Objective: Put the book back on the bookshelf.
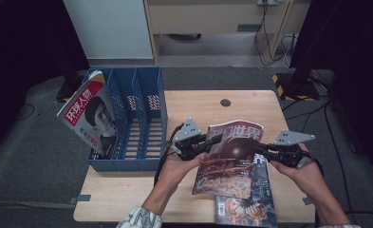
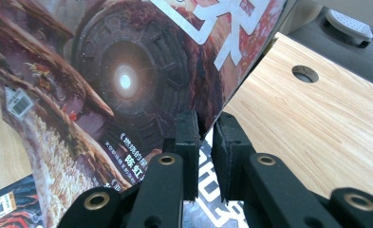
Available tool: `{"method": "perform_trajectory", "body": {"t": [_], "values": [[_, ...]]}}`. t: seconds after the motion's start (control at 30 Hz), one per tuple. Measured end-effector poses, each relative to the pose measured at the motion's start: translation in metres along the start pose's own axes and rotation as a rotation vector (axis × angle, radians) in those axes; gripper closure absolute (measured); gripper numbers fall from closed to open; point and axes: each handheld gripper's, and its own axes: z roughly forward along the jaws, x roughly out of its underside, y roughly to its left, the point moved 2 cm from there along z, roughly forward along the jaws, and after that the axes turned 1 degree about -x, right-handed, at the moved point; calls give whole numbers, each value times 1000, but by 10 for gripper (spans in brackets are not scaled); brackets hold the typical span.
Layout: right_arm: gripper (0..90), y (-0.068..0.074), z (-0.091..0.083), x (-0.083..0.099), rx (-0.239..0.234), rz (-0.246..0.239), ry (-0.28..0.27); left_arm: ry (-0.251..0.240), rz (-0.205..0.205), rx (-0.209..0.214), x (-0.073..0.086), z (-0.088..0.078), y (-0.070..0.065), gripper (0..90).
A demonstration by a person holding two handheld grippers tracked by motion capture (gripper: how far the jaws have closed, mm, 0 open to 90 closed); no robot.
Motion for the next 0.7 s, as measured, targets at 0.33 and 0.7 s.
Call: {"method": "perform_trajectory", "body": {"t": [0.33,0.7], "values": [[829,8,0,-11,-10,-42,-30,6,1,30,1,3,-2,803],[831,13,-1,-18,-12,-74,-33,-24,-22,48,-6,-1,-1,790]]}}
